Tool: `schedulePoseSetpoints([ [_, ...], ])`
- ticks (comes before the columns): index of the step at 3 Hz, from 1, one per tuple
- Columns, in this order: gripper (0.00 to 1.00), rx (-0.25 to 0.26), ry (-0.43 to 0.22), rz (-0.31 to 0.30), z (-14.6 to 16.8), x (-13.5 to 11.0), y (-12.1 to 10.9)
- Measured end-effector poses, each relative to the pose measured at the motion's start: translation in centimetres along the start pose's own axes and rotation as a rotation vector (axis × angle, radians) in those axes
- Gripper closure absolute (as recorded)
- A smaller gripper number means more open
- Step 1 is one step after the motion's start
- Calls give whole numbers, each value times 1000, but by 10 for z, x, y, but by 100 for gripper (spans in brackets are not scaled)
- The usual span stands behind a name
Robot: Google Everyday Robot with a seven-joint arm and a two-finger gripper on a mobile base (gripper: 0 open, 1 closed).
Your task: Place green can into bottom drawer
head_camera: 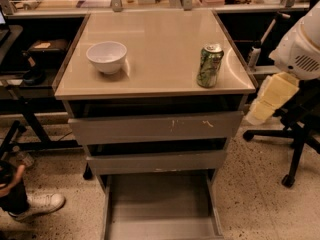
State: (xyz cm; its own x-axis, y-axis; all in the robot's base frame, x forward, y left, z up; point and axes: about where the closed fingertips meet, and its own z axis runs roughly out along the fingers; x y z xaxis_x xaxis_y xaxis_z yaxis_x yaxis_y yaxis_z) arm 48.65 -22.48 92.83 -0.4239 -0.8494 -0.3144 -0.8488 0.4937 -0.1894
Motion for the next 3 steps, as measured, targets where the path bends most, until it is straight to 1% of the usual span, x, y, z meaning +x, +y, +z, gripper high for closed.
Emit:
schedulePoseSetpoints([
  [1,0,-27,-23,107,31,5,-20],
  [2,0,-33,-21,113,34,6,-20],
  [3,0,-27,-53,129,42,5,-17],
])
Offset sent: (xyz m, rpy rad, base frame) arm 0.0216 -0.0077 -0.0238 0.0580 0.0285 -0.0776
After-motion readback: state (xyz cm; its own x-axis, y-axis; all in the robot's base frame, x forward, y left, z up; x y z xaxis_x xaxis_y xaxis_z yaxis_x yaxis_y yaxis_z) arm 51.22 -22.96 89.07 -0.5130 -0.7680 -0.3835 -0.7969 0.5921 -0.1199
